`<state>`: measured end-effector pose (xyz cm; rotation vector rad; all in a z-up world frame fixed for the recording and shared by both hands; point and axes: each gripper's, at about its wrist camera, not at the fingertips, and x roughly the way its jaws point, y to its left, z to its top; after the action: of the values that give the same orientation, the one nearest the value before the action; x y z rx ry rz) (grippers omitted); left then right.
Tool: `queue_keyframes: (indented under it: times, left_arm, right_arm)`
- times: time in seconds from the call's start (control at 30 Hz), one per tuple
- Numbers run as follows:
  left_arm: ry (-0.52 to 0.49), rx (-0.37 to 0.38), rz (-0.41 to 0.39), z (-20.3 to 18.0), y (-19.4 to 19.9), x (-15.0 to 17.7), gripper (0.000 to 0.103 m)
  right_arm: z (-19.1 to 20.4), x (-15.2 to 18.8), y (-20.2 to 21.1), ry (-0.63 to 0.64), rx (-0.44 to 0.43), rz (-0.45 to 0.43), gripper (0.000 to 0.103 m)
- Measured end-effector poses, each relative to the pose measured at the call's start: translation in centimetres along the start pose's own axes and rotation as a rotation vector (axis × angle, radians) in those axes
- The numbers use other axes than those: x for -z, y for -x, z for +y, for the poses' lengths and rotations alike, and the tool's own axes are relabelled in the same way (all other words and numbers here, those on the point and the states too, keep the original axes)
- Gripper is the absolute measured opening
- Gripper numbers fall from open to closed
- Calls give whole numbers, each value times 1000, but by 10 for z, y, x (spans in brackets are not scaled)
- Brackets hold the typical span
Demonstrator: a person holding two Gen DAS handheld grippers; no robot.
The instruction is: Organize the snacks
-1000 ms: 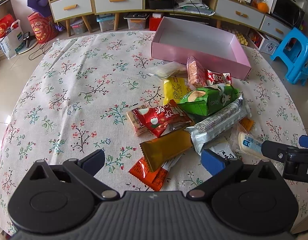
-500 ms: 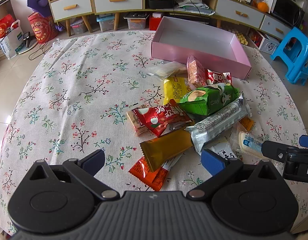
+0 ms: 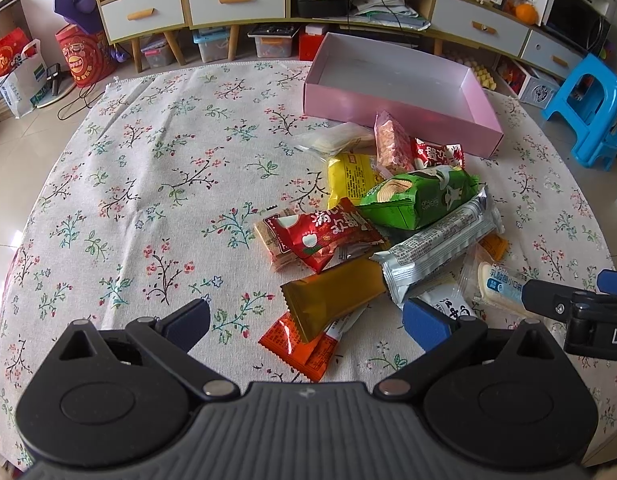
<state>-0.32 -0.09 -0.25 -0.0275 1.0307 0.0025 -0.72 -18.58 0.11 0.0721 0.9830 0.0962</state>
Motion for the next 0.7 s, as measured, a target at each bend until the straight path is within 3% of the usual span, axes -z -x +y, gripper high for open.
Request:
queue_keyframes:
  times: [0.7]
  left_arm:
    - [4,-6,0,-1,2,-1,103]
  right_arm:
    - [0,0,-5,10,10,16,103]
